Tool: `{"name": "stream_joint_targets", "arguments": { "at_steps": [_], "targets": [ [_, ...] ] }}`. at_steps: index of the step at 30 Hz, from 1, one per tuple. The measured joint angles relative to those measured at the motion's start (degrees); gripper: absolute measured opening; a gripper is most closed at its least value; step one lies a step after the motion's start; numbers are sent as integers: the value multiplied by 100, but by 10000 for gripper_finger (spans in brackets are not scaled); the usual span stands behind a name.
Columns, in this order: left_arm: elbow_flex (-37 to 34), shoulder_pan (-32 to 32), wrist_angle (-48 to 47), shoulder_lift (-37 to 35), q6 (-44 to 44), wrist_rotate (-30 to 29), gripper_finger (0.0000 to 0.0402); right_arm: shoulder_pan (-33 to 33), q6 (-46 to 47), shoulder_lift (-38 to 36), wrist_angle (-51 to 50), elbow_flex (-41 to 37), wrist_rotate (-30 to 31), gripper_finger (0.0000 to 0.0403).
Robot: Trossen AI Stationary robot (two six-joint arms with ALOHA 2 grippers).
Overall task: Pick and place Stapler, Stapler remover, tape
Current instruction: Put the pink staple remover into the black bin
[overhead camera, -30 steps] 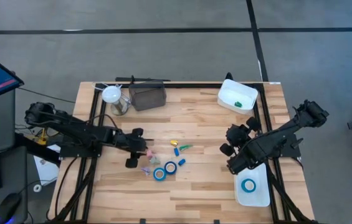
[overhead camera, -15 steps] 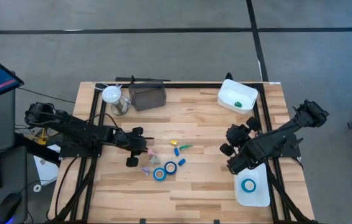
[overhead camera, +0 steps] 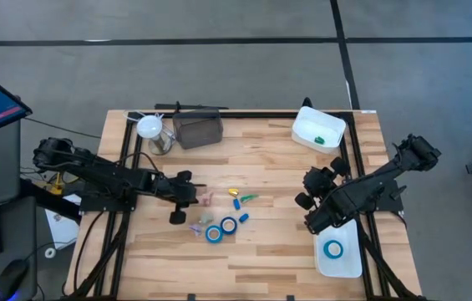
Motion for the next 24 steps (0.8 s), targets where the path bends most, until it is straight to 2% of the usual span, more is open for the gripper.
{"name": "stream_joint_targets", "arguments": {
  "at_steps": [8, 12, 17, 20, 24],
  "targets": [
    [0, 0, 127, 0, -1141, -241, 32, 0, -21, 0, -1, 0, -1, 97],
    [0, 0, 123, 0, -2095, -212, 52, 2, -86, 0, -1, 0, 0, 97],
    [66, 0, 96, -51, -2919, 518, 76, 2, -143, 0, -2, 0, 0, 97],
    [253, -2, 127, -57, -2943, 836, 86, 2, -149, 0, -2, 0, 0, 97],
    [448, 0, 142, -55, -2493, 740, 93, 4, -238, 0, -2, 0, 0, 97]
  ]
}}
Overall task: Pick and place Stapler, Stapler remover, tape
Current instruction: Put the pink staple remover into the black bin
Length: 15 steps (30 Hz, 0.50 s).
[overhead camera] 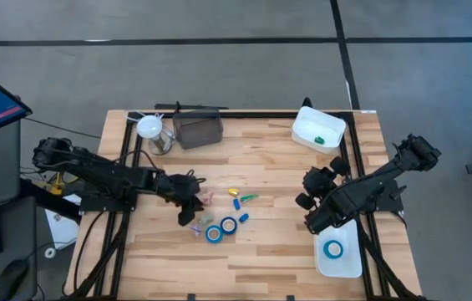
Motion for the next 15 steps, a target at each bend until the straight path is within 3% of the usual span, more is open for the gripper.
{"name": "stream_joint_targets", "arguments": {
  "at_steps": [4, 15],
  "targets": [
    [103, 0, 176, 0, 513, 154, 91, 0, -181, 0, 0, 0, -2, 97],
    [140, -2, 1572, 0, 142, -84, 90, 0, -737, -92, 0, 0, 277, 97]
  ]
}}
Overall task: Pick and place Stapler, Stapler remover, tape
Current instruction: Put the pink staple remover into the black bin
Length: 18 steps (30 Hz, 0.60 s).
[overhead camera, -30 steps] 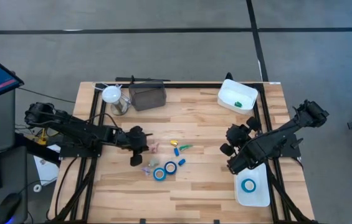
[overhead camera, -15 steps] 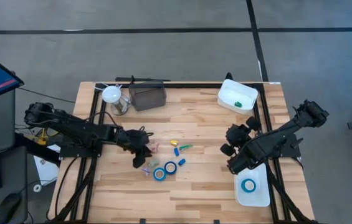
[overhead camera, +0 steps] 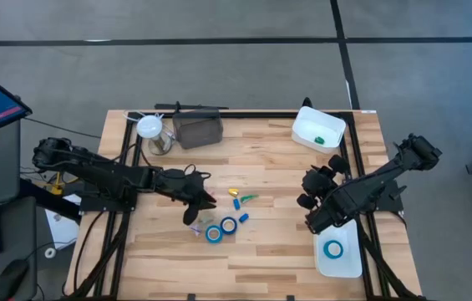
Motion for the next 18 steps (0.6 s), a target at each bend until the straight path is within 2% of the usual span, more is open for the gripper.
{"name": "stream_joint_targets", "arguments": {
  "at_steps": [3, 8, 10, 13, 16, 18],
  "targets": [
    [32, 0, -37, 0, -400, -486, 90, -6, -164, -156, -2, 2, 298, 97],
    [220, -44, -299, 0, -385, -1255, 64, 21, 100, -497, 0, 2, 351, 97],
    [475, -72, -897, 0, -331, -1407, 44, 93, 226, -639, 0, 2, 351, 97],
    [1051, -254, -2331, 0, -400, -1790, 12, 185, 336, -774, -1, 4, 352, 97],
    [1556, -472, -3698, 0, -969, -2181, 4, 231, 381, -827, 0, 4, 485, 97],
    [1673, -525, -4074, 0, -1536, -2301, 2, 213, 385, -823, 2, 4, 503, 97]
  ]
}}
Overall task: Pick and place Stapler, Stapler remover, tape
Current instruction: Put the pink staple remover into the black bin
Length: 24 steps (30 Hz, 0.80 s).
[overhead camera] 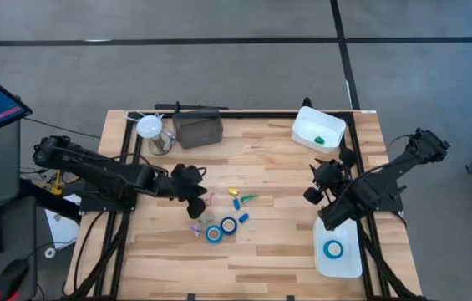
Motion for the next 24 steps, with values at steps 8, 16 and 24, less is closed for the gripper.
{"name": "stream_joint_targets", "arguments": {
  "at_steps": [8, 16, 24],
  "targets": [
    [-119, -92, -200, 856, -1346, -229, 2, -110, 34, 97, 25, 0, -48, 97],
    [-34, -102, -244, 845, -1542, 84, 2, -161, 12, 43, -3, 0, -56, 97],
    [-31, -55, -849, 550, -1573, 639, 12, -226, -12, 52, -3, 0, -56, 97]
  ]
}}
